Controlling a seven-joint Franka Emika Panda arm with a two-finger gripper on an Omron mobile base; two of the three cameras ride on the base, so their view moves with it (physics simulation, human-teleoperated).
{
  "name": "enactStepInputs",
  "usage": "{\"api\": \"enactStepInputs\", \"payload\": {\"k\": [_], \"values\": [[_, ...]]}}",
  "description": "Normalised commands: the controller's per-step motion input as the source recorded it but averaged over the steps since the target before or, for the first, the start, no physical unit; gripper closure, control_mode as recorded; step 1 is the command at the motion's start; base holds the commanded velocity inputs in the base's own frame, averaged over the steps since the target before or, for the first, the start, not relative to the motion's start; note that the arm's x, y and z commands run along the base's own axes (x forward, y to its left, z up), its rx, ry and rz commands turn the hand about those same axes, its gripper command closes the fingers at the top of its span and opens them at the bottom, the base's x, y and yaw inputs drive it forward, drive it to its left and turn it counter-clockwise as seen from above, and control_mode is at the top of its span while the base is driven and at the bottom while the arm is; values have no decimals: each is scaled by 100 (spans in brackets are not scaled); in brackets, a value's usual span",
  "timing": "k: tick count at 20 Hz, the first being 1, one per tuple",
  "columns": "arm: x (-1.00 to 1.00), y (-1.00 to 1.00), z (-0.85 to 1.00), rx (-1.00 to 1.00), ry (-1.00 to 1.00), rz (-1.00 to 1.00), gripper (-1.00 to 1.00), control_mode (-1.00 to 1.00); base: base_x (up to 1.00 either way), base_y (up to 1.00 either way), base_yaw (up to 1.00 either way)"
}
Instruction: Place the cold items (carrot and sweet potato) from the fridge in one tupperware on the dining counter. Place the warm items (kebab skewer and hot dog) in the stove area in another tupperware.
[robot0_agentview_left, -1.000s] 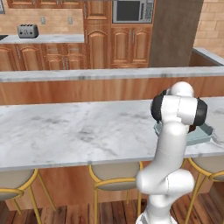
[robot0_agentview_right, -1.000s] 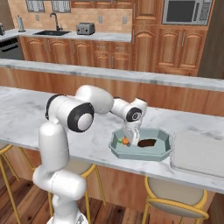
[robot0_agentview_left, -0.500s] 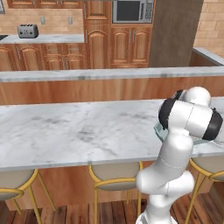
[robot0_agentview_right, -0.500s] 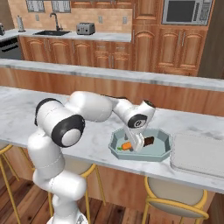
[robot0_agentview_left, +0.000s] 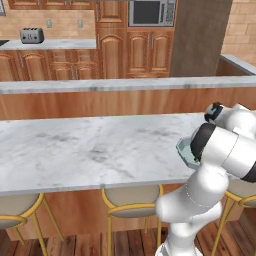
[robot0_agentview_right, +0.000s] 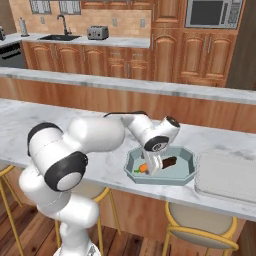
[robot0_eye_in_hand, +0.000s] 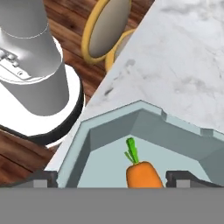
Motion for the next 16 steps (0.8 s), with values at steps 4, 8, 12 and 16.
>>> {"api": "enactStepInputs", "payload": {"k": [4,8,12,16], "values": [[-32,0,15,5,1,-14,-100,-100,0,0,0],[-17,21,40,2,4,-15,-100,-100,0,0,0],[-13,16,83,1,16,-13,-100,-100,0,0,0],[-27,29,71,1,19,-18,-100,-100,0,0,0]]}}
